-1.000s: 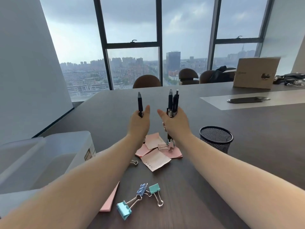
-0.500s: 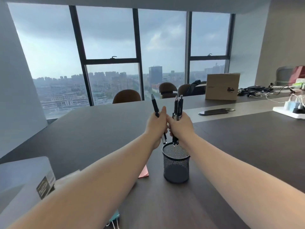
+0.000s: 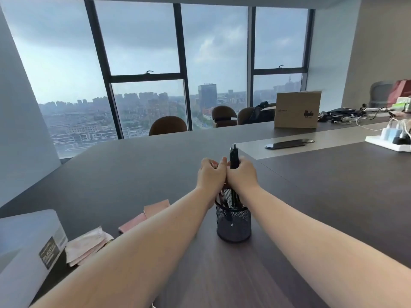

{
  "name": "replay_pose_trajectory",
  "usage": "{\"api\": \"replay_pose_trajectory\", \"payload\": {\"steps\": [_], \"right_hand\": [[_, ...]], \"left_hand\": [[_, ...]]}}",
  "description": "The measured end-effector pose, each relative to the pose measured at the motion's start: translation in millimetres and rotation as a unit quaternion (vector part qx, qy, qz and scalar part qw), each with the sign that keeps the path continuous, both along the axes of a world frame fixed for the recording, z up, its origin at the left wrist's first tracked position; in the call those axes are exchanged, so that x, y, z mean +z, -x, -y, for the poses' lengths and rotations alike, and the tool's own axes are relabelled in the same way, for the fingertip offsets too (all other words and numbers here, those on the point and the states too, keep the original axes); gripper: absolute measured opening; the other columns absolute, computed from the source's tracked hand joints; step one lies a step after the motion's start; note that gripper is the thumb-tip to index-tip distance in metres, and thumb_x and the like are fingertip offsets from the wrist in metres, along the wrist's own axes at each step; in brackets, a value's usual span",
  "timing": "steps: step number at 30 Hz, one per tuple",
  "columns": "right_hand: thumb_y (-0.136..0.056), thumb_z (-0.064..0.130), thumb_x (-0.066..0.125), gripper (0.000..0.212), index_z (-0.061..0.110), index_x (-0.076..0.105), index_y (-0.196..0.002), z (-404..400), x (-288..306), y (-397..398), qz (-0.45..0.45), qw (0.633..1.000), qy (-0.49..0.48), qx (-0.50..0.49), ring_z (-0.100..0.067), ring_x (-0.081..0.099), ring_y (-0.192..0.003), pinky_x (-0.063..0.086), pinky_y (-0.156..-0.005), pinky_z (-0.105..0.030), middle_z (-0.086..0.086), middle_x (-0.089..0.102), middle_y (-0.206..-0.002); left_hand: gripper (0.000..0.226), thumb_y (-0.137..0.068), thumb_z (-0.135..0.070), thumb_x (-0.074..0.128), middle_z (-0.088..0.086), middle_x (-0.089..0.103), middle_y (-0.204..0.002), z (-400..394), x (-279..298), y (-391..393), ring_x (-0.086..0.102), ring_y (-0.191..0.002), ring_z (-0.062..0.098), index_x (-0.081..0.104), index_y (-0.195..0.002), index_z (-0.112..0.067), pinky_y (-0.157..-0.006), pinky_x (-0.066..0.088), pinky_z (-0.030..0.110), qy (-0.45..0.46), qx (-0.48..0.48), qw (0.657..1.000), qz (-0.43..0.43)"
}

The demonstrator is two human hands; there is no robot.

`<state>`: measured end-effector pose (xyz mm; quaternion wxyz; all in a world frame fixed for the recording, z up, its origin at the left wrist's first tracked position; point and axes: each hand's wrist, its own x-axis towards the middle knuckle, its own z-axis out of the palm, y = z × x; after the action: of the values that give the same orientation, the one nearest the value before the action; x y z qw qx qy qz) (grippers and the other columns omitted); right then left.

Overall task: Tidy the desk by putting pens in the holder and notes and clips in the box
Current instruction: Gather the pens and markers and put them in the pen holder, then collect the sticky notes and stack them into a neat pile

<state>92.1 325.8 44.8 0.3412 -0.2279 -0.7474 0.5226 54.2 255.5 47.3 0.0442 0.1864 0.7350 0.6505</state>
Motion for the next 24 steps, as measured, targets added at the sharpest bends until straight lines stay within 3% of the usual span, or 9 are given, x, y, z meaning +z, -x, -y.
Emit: {"api": "replay_pose_trajectory", "payload": {"steps": [2,5,7,10,20,24], "right_hand": [[-0.083,0.013,0.059,0.018,0.011,0.058,-0.100,1,4,-2,-0.012,1.000,-0.006,0.009,-0.021,0.060,-0.072,0.044,-0.055,-0.024,-0.008,0.066,-0.087],[-0.082,0.010,0.060,0.033,0.010,0.059,-0.114,2,12,-4,-0.003,0.999,-0.037,0.013,-0.019,0.063,-0.081,0.047,-0.070,-0.027,-0.004,0.066,-0.087],[-0.083,0.012,0.062,0.034,0.008,0.059,-0.117,3,16,-5,0.010,0.997,-0.072,0.017,-0.021,0.065,-0.088,0.051,-0.080,-0.030,-0.005,0.068,-0.093],[-0.085,0.016,0.063,0.026,0.007,0.067,-0.110,6,25,-7,0.022,0.990,-0.137,0.013,-0.022,0.066,-0.100,0.049,-0.089,-0.029,-0.008,0.072,-0.106],[-0.087,0.020,0.063,0.019,0.007,0.073,-0.097,56,59,-24,0.025,0.971,-0.229,0.058,-0.017,0.061,-0.083,0.047,-0.080,-0.027,-0.008,0.073,-0.095],[-0.086,0.020,0.065,0.017,0.007,0.074,-0.092,86,59,-17,0.071,0.962,-0.241,0.110,-0.018,0.060,-0.080,0.044,-0.074,-0.026,-0.008,0.071,-0.088]], "left_hand": [[0.026,-0.089,-0.044,0.055,0.012,0.060,-0.111,2,2,0,0.064,-0.099,0.027,0.047,-0.093,-0.019,-0.084,0.057,0.040,-0.004,-0.010,1.000,0.008],[0.029,-0.090,-0.045,0.053,0.010,0.061,-0.114,9,5,3,0.060,-0.103,0.025,0.047,-0.102,-0.019,-0.076,0.051,0.031,0.017,0.005,1.000,-0.016],[0.025,-0.093,-0.042,0.050,0.009,0.062,-0.112,16,8,6,0.059,-0.098,0.021,0.047,-0.103,-0.019,-0.063,0.042,0.024,0.025,0.013,0.999,-0.030],[0.023,-0.094,-0.040,0.048,0.009,0.065,-0.111,32,14,8,0.059,-0.095,0.020,0.049,-0.101,-0.018,-0.061,0.039,0.021,0.034,0.019,0.998,-0.040],[0.014,-0.093,-0.027,0.053,0.016,0.066,-0.109,122,28,15,0.061,-0.101,0.028,0.054,-0.086,-0.015,-0.089,0.051,0.039,0.108,0.063,0.991,-0.049],[0.013,-0.092,-0.022,0.054,0.014,0.061,-0.101,182,16,30,0.058,-0.093,0.026,0.055,-0.093,-0.009,-0.078,0.049,0.034,0.203,0.070,0.977,-0.011]]}}
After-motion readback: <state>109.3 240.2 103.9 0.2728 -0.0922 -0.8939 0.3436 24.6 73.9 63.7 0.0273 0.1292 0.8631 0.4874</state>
